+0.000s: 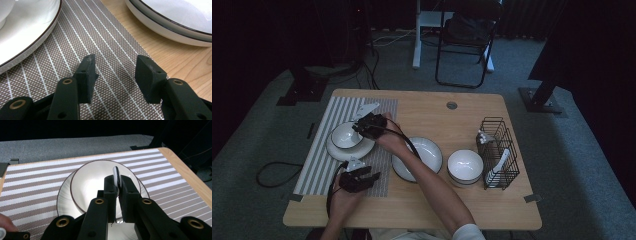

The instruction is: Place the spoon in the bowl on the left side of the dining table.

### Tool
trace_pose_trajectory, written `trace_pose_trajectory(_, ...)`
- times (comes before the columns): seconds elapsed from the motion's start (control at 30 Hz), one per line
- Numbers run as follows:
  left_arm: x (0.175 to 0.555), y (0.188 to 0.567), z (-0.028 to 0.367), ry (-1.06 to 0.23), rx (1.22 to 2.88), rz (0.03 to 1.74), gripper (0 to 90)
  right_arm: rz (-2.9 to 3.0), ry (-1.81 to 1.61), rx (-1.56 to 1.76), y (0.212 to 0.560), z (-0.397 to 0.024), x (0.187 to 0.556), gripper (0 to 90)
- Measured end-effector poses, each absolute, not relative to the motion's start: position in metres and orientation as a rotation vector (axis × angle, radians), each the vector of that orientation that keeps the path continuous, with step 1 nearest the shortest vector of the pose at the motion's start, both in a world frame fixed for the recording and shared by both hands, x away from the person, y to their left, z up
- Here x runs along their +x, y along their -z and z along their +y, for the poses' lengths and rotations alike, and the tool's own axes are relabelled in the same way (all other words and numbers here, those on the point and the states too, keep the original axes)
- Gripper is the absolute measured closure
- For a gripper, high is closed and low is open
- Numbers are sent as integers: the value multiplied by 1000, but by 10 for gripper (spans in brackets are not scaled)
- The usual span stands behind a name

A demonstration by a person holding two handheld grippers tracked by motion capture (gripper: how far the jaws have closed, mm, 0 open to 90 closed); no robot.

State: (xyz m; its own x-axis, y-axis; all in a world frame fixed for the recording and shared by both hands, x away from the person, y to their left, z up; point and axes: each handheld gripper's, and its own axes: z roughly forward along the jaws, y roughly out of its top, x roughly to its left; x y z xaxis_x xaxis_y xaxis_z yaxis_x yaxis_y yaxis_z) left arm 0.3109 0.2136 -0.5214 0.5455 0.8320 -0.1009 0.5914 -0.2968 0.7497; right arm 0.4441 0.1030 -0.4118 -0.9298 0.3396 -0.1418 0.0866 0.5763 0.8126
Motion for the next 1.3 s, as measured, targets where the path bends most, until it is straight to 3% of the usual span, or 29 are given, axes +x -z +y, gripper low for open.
trace_pose_trajectory(0.53,311,521,214,-395,2011,1150,522,2550,-1283,382,424,91,442,832)
trace_pose_trajectory(1.3,312,522,214,-391,2004,1152,520,2530,-1259,379,427,72,426,696)
